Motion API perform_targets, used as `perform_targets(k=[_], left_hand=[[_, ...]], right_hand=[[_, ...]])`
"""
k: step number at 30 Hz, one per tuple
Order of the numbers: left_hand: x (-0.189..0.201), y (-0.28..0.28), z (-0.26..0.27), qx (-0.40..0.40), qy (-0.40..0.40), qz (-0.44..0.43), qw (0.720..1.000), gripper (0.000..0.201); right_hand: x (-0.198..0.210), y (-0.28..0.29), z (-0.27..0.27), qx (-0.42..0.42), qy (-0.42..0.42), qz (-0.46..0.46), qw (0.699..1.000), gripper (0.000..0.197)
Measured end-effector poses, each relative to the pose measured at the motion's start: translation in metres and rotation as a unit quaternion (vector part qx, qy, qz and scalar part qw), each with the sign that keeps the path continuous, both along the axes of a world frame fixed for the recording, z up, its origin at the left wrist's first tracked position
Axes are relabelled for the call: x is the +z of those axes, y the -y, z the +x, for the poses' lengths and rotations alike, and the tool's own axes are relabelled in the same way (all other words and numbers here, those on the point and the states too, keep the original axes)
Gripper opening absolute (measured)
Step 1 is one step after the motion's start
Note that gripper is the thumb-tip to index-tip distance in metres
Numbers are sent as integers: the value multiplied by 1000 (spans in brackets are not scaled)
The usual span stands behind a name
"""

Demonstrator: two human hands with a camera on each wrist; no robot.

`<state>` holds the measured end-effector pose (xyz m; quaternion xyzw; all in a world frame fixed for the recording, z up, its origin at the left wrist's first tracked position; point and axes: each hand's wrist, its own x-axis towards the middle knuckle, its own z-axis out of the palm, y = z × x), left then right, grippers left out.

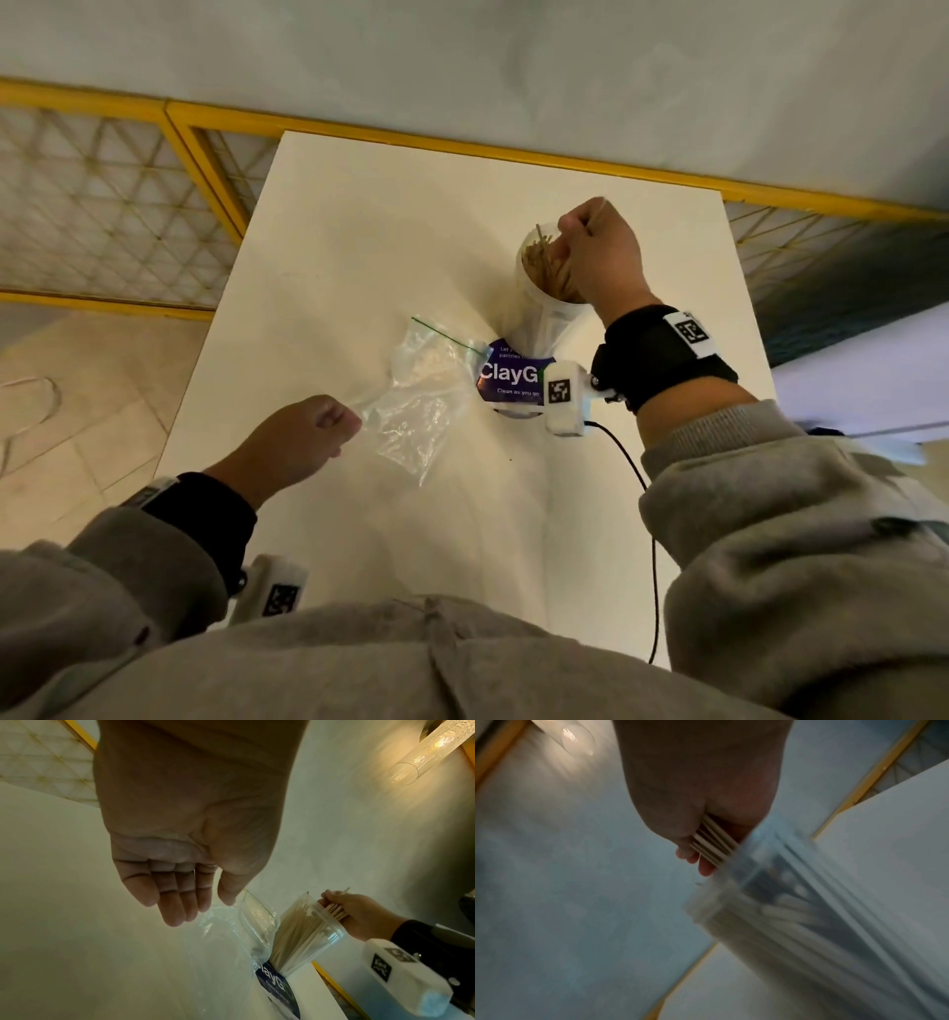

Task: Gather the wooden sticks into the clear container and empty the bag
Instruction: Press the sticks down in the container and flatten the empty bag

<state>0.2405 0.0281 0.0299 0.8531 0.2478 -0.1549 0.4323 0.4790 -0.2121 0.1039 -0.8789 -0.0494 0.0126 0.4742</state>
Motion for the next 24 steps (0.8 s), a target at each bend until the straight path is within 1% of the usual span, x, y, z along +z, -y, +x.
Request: perform_targets(k=[1, 2, 4, 5, 7, 8, 10, 11, 12, 13, 15, 16, 17, 19, 20, 21, 22, 23, 24], left_hand=[[1, 0, 0, -1, 2, 2, 1000, 18], [1, 0, 0, -2, 4, 4, 1000, 18], [2, 0, -1, -4, 13, 9, 1000, 16], [2, -1, -1, -2, 17, 14, 1000, 16], [1, -2, -2, 4, 23, 20, 1000, 17], [1, -2, -2, 9, 29, 21, 999, 17], [2, -2, -2, 17, 42, 22, 999, 15], [2, -2, -2, 17, 50, 31, 998, 14], [2, -2, -2, 17, 61, 43, 997, 14], [3, -2, -1, 18, 75, 57, 995, 13], [4, -1, 0, 21, 107, 84, 990, 12], [4, 0, 0, 20, 126, 97, 987, 12], [4, 0, -1, 12, 143, 110, 984, 12], [3, 3, -3, -24, 175, 123, 977, 9], [0, 5, -5, -50, 192, 123, 972, 8], [-3, 5, -6, -79, 205, 123, 968, 8], [-7, 4, -8, -109, 208, 126, 964, 10], [-11, 3, -10, -139, 201, 133, 961, 16], [-16, 2, -11, -173, 187, 144, 956, 26]], right_hand=[[-5, 1, 0, -3, 2, -18, 1000, 9], [-9, 2, -2, -10, 22, -14, 1000, 6], [-9, 7, -5, -30, 98, 7, 995, 11], [-7, 9, -7, -31, 139, -4, 990, 16], [-9, 12, -12, 9, 191, -84, 978, 23], [-13, 14, -16, 48, 194, -146, 969, 27], [-23, 18, -26, 135, 164, -278, 937, 40], [-28, 21, -29, 164, 159, -317, 920, 47], [-30, 24, -32, 177, 167, -331, 912, 51], [-31, 27, -32, 177, 177, -326, 912, 54], [-27, 28, -33, 160, 203, -303, 917, 54], [-26, 28, -33, 161, 210, -310, 913, 53], [-23, 25, -34, 177, 198, -339, 903, 54], [-20, 22, -37, 208, 153, -394, 882, 62], [-18, 20, -37, 203, 154, -392, 884, 62], [-16, 18, -37, 193, 171, -371, 892, 58], [-15, 17, -37, 188, 191, -357, 895, 56], [-17, 14, -36, 200, 197, -361, 889, 58], [-18, 13, -37, 216, 179, -384, 880, 59]])
